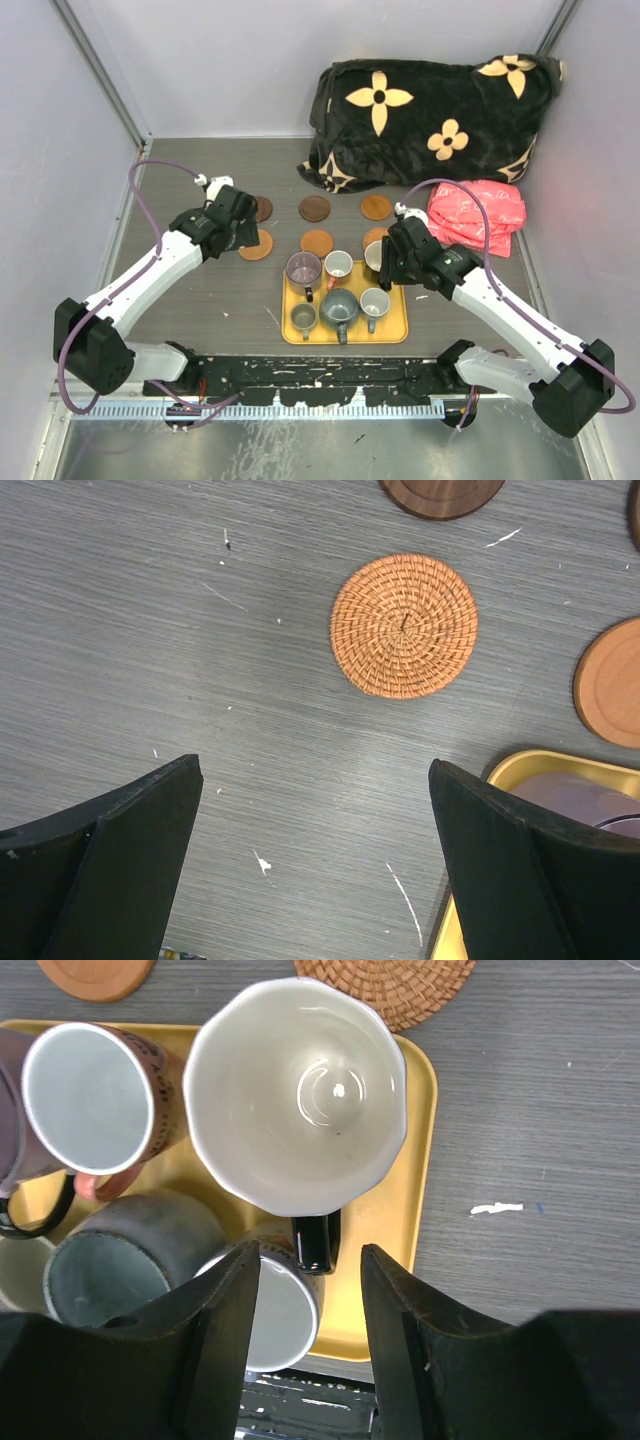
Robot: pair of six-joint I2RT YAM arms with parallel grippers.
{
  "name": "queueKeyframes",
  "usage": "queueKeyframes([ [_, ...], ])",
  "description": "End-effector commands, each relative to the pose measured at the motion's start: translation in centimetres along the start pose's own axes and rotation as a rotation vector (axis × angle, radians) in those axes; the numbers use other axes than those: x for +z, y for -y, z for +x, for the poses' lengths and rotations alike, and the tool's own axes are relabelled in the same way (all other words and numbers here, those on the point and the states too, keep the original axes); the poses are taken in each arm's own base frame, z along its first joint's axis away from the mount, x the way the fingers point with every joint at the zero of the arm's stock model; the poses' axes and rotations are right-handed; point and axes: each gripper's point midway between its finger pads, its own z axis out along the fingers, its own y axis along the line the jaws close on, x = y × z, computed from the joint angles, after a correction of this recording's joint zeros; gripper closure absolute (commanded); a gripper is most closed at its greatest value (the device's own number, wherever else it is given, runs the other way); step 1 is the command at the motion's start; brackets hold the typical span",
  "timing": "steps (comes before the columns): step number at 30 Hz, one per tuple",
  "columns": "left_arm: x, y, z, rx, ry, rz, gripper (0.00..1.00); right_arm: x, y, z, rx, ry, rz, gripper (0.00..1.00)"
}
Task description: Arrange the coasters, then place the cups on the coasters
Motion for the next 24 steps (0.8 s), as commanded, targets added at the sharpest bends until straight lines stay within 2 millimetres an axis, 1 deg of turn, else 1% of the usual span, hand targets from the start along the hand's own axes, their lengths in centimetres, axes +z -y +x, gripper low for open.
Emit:
queueKeyframes([
  [1,-0.3,0.6,-1.5,-0.028,0.044,0.021,0.02,0.9,0.6,-0.1,-0.003,0.022,0.055,0.50],
  [6,-0.3,0.6,-1.5,-0.028,0.044,0.020,0.02,1.6,0.9,-0.1,-0.010,0.031,0.084,0.52],
  [16,-0.2,0.6,-1.4,-0.026,0.043,0.019,0.02,3.2,1.0,0.1,-0.018,0.029,0.105,0.57],
  [24,-0.3,0.6,-1.5,-0.029,0.047,0.017,0.02,4.0,1.3,0.6,-0.020,0.029,0.121,0.58],
])
